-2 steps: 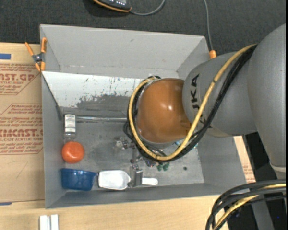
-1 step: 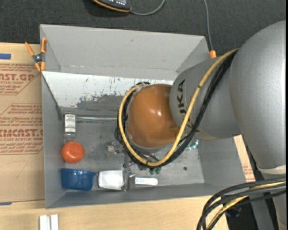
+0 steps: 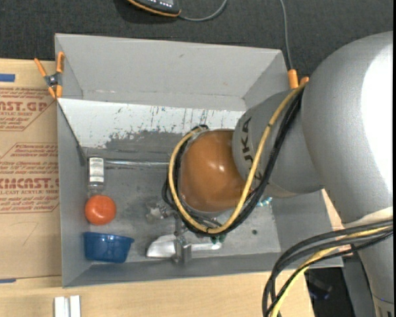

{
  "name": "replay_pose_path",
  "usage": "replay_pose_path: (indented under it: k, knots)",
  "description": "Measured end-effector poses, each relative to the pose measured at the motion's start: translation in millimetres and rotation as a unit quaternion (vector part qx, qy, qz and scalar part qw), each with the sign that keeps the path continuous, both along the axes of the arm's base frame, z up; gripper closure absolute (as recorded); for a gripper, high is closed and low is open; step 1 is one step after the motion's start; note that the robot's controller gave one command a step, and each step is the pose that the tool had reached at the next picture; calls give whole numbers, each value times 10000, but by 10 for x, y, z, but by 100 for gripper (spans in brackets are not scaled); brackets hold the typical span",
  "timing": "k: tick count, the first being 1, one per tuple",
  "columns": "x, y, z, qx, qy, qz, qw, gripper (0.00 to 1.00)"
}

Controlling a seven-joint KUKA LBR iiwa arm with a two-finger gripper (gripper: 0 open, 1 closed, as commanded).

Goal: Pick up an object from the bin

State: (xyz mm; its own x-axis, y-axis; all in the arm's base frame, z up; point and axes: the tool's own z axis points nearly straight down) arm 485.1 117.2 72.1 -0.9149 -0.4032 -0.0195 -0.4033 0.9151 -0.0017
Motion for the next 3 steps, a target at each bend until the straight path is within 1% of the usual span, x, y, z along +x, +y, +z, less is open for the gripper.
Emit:
replay_pose_path:
  k: [1, 3]
  knots:
    - [-40, 138, -12, -22, 81, 431, 9990, 100]
    - [-42, 137, -1, -21, 84, 426, 9991, 100]
